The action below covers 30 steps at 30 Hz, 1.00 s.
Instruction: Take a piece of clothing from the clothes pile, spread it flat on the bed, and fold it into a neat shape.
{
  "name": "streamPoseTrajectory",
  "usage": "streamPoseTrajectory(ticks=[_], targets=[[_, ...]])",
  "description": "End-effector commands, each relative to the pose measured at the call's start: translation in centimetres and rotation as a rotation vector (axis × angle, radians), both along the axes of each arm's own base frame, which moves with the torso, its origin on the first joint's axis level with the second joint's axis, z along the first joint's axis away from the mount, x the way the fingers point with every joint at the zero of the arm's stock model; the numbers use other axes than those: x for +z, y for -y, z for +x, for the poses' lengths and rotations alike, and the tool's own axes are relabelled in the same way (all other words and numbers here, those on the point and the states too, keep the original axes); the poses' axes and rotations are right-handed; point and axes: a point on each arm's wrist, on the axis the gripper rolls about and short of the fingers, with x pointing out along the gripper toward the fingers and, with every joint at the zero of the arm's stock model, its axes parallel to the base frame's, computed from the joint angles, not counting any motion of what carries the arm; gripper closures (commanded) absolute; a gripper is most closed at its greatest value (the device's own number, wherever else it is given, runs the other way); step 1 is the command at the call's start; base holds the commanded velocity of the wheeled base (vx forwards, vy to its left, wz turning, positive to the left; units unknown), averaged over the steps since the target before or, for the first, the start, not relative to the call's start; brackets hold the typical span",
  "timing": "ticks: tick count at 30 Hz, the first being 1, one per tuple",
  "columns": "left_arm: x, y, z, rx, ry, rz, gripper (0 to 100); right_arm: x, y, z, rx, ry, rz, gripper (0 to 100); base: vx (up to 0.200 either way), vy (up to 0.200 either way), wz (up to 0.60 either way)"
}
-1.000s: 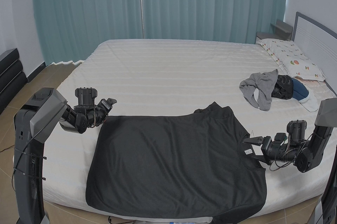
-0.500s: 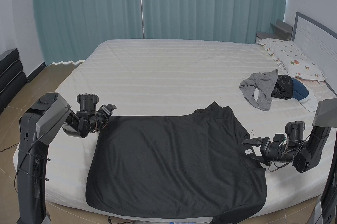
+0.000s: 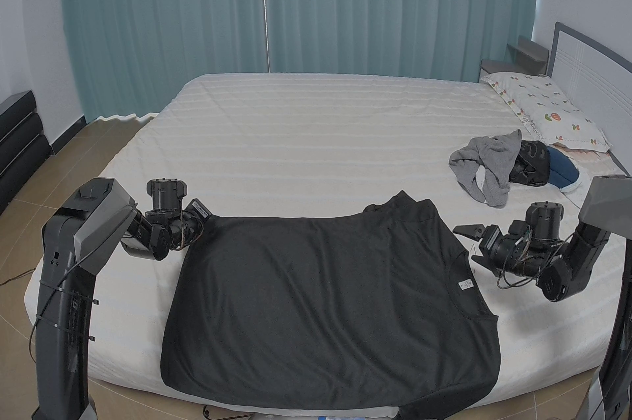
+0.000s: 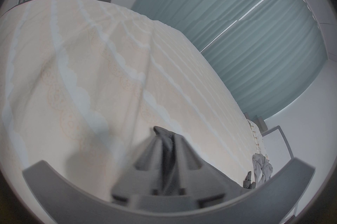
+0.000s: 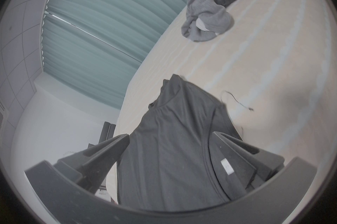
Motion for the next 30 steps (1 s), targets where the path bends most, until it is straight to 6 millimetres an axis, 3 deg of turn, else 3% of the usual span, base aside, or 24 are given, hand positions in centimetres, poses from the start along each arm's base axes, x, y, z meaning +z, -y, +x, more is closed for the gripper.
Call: streamPoseTrajectory(ticks=[1, 2, 3, 5, 13, 14, 24, 25, 30], targets=[[0.6, -0.2, 0.5, 0.071, 0.057, 0.029, 100, 0.5, -1.8, 6.5, -0.033, 0.015, -0.043, 0, 0.000, 0.000, 0.00], [0.6, -0.2, 0.5, 0.071, 0.057, 0.029, 100, 0.5, -1.8, 6.5, -0.033, 0.015, -0.043, 0, 0.000, 0.000, 0.00], [0.8, -0.2, 0.5, 0.089, 0.081, 0.031, 100, -0.2, -2.0, 8.6, -0.059, 0.012, -0.065, 0, 0.000, 0.000, 0.00], [1.1, -0.2, 0.5, 0.099, 0.094, 0.026, 100, -1.4, -2.2, 10.3, -0.070, -0.002, -0.094, 0, 0.000, 0.000, 0.00], [1.5, -0.4, 0.3, 0.111, 0.094, 0.010, 100, -4.5, -2.5, 13.7, -0.031, 0.000, -0.185, 0, 0.000, 0.000, 0.00], [1.3, -0.3, 0.1, 0.109, 0.085, 0.011, 100, -5.6, -3.1, 14.4, -0.027, 0.010, -0.187, 0, 0.000, 0.000, 0.00], [1.0, -0.3, 0.0, 0.109, 0.074, 0.012, 100, -6.6, -4.2, 17.5, -0.043, 0.062, -0.201, 0, 0.000, 0.000, 0.00], [1.0, -0.3, 0.0, 0.109, 0.074, 0.012, 100, -6.6, -4.3, 17.5, -0.042, 0.064, -0.202, 100, 0.000, 0.000, 0.00], [1.0, -0.3, 0.0, 0.109, 0.076, 0.011, 100, -6.2, -4.4, 17.5, -0.042, 0.077, -0.204, 100, 0.000, 0.000, 0.00]])
